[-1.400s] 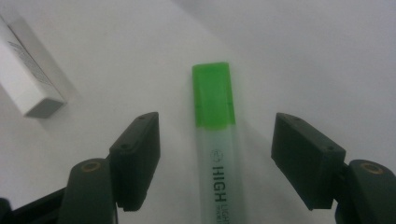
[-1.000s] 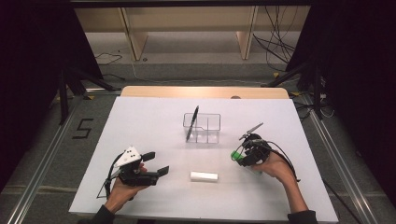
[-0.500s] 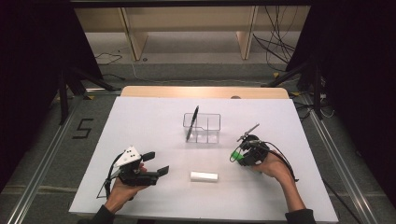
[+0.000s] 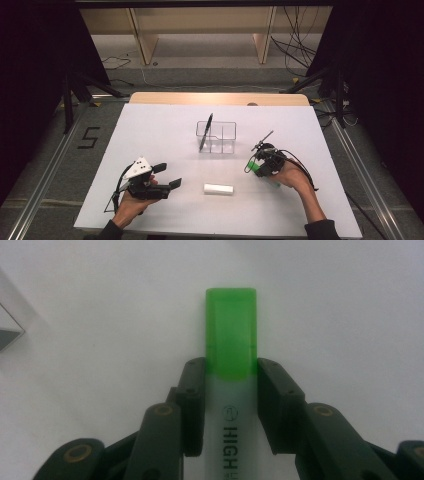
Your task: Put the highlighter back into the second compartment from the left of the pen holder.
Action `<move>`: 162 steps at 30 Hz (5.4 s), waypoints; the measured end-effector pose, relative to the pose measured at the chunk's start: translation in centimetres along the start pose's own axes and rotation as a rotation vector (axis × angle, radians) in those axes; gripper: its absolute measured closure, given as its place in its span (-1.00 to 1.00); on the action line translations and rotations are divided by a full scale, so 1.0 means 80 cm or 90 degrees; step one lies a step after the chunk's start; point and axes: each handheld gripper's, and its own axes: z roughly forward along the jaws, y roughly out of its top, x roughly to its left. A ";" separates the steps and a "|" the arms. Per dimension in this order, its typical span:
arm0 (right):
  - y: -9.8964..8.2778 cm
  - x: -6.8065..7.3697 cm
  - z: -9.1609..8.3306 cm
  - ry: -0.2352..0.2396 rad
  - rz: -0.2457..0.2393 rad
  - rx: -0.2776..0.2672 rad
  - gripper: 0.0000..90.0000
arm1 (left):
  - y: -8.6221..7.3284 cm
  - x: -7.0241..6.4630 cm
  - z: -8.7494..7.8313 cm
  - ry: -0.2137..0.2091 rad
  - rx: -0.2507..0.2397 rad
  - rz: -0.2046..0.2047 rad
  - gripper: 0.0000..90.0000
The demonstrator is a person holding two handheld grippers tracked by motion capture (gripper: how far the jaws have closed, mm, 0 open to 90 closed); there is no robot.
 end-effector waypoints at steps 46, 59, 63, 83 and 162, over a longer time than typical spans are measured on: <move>0.023 -0.003 -0.084 0.006 0.115 -0.420 0.49 | -0.001 0.000 0.001 -0.004 0.003 -0.001 -0.64; 0.074 0.009 -0.094 -0.014 0.119 -0.481 0.49 | 0.000 0.000 -0.001 -0.010 -0.010 0.001 -0.65; 0.089 0.012 -0.095 -0.017 0.119 -0.492 0.49 | 0.000 0.000 0.000 -0.010 -0.011 -0.003 -0.65; 0.147 0.032 -0.083 -0.029 0.107 -0.511 0.49 | 0.000 0.000 -0.001 -0.011 -0.011 -0.001 -0.65; 0.166 0.055 -0.025 -0.040 0.095 -0.495 0.36 | -0.001 -0.001 -0.001 -0.011 -0.005 0.005 -0.65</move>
